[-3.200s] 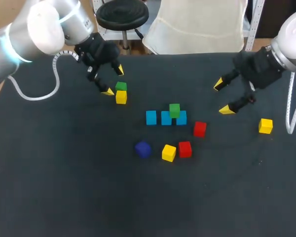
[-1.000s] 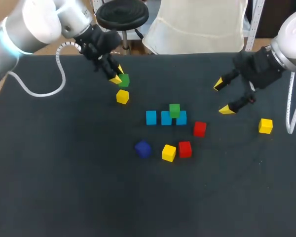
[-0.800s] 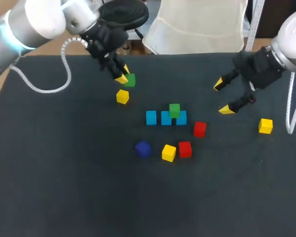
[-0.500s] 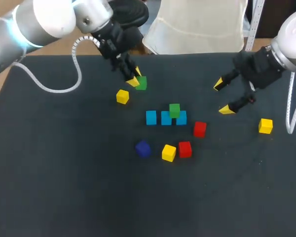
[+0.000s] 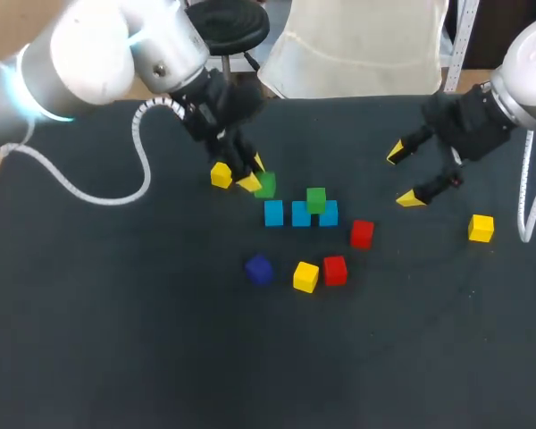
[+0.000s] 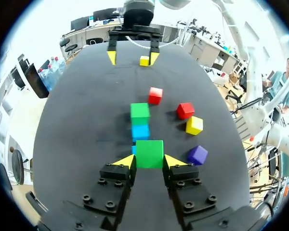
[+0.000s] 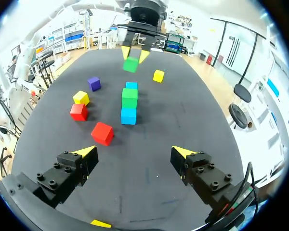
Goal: Place the blue cubes, place green cubes on the blue cubes, place the yellow cubes on the green cubes, then place the red cubes on the yellow cubes, and place purple cube on the red cubes.
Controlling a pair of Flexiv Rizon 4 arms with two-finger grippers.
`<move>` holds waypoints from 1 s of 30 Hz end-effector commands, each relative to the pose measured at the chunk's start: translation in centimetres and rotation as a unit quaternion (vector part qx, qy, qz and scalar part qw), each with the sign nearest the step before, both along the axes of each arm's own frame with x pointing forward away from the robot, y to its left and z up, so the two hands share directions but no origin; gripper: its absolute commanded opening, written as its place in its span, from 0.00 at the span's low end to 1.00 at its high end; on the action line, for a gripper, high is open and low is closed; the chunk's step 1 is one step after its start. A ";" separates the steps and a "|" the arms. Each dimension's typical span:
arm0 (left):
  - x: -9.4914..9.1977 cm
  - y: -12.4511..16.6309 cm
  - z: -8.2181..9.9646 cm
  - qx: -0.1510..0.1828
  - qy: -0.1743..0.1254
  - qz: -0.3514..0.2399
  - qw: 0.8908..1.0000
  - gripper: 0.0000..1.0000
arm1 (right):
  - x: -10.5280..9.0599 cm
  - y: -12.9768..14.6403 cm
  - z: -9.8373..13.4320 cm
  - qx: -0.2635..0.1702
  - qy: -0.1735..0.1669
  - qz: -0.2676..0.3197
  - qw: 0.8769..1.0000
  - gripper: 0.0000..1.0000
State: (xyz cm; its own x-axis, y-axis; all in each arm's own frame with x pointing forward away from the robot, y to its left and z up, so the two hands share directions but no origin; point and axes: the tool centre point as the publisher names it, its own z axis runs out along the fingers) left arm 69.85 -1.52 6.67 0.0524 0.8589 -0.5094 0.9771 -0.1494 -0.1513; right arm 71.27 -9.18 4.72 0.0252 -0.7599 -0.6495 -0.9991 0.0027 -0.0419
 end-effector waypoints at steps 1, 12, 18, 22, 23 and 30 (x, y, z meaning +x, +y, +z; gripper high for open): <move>-2.9 0.1 0.1 -0.010 -0.134 0.083 0.987 0.00 | 0.1 0.0 -0.1 0.001 0.001 0.001 1.000 1.00; -3.5 -0.9 -0.8 0.008 -0.170 0.128 0.977 0.00 | 0.1 0.0 -0.1 0.001 0.001 0.001 1.000 1.00; -2.7 -1.1 -1.0 0.012 -0.180 0.136 0.974 0.00 | 0.1 0.0 -0.1 0.001 0.001 0.001 1.000 1.00; -2.3 -1.3 -0.9 0.010 -0.181 0.131 0.975 0.00 | 0.1 0.0 -0.1 0.001 0.001 0.001 1.000 1.00; -2.2 -1.3 -1.0 0.011 -0.181 0.127 0.975 0.00 | 0.1 0.0 -0.1 0.001 0.001 0.001 1.000 1.00; -1.7 -2.1 -1.3 0.014 -0.166 0.105 0.980 0.00 | 0.1 0.0 -0.1 0.001 0.001 0.001 1.000 1.00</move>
